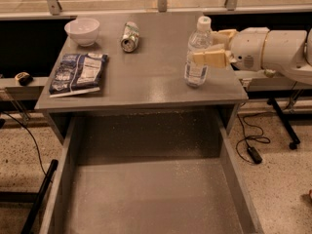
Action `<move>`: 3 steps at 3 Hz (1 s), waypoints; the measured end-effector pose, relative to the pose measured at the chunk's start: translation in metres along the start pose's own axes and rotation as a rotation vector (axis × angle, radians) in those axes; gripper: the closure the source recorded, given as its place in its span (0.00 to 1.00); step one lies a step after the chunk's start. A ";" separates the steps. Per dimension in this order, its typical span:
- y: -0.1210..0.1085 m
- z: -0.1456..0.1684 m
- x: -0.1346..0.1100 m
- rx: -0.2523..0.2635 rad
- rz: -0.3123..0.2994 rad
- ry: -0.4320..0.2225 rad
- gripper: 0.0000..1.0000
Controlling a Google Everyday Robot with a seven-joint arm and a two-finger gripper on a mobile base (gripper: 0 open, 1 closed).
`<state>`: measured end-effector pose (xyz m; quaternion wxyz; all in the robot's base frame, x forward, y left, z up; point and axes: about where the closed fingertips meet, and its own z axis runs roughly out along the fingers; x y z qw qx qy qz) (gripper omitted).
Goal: Pick blue plastic bottle from top drawer and place on counter
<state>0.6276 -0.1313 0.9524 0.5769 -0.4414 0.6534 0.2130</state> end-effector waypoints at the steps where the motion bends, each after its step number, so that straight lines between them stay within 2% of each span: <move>1: 0.000 0.004 0.006 -0.010 0.039 0.026 0.00; 2: 0.000 0.004 0.005 -0.013 0.038 0.019 0.00; 3: -0.001 -0.006 -0.004 -0.011 0.021 -0.034 0.00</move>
Offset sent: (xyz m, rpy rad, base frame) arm 0.0023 0.0005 -0.0055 -0.0003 0.0400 -0.0053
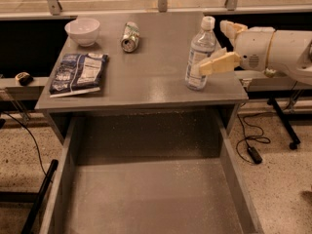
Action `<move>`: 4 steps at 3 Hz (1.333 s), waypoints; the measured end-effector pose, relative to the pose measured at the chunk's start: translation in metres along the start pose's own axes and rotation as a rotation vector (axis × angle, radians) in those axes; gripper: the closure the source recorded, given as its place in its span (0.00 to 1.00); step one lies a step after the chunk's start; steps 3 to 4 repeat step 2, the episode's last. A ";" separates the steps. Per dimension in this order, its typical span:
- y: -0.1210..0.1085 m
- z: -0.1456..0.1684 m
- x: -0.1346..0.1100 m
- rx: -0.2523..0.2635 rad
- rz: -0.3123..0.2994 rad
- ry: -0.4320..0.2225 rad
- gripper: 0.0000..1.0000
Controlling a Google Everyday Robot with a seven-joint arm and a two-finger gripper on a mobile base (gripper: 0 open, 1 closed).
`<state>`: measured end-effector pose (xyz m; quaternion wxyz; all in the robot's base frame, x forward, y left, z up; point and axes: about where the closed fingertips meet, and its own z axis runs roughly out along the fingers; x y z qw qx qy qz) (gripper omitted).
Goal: Pick blue plastic bottle from top drawer and place on counter
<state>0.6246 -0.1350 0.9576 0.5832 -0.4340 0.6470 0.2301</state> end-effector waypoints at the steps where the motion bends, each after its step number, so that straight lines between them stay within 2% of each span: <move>1: -0.004 -0.026 -0.011 0.029 -0.039 -0.057 0.00; 4: -0.004 -0.031 -0.011 0.037 -0.048 -0.062 0.00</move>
Offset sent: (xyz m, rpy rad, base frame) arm -0.0114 -0.0184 0.0158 0.0261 -0.0657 -0.0073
